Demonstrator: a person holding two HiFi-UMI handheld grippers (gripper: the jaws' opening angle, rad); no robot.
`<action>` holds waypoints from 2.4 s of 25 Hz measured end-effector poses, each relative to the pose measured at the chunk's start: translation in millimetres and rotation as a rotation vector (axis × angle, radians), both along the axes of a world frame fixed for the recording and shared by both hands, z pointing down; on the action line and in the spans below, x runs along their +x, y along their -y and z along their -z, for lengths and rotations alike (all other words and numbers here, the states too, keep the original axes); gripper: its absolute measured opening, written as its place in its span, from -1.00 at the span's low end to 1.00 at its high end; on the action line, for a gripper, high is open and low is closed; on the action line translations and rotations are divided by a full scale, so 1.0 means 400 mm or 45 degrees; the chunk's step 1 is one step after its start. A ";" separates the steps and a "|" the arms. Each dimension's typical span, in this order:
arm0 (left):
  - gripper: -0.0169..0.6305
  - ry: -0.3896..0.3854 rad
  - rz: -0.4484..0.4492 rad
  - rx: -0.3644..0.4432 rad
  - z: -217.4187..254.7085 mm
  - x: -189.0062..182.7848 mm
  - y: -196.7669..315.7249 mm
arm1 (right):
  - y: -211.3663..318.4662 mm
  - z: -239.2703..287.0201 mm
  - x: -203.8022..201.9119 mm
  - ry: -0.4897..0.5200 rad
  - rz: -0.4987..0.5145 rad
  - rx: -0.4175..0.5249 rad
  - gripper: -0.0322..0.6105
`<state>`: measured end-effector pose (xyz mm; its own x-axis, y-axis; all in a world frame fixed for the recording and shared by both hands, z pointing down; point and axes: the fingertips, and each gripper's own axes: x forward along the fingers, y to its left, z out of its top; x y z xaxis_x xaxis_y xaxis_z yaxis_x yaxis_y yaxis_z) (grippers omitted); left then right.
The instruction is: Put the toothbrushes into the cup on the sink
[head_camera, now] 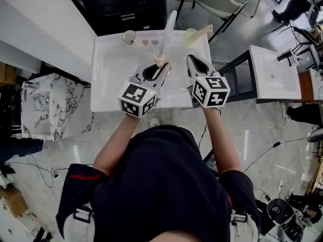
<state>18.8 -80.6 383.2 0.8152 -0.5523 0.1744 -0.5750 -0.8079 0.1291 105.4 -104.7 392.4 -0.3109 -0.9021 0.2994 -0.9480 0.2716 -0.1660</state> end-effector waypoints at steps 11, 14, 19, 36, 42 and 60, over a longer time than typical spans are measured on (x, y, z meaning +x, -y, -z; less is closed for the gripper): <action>-0.81 0.016 0.071 0.024 0.033 0.037 -0.045 | -0.055 0.035 0.034 0.023 0.060 0.015 -0.78; -0.81 0.016 0.084 0.029 0.037 0.055 -0.072 | -0.084 0.033 0.052 0.026 0.073 0.009 -0.78; -0.81 0.021 0.113 0.028 0.038 0.069 -0.114 | -0.127 0.031 0.064 0.031 0.108 0.003 -0.78; -0.81 0.082 0.295 0.023 0.018 0.025 -0.290 | -0.276 0.003 0.042 0.074 0.270 -0.008 -0.78; -0.81 0.095 0.360 0.025 0.006 0.004 -0.348 | -0.320 -0.010 0.032 0.075 0.325 -0.008 -0.78; -0.81 0.105 0.428 0.019 -0.008 -0.071 -0.335 | -0.297 -0.019 -0.029 0.079 0.385 -0.018 -0.78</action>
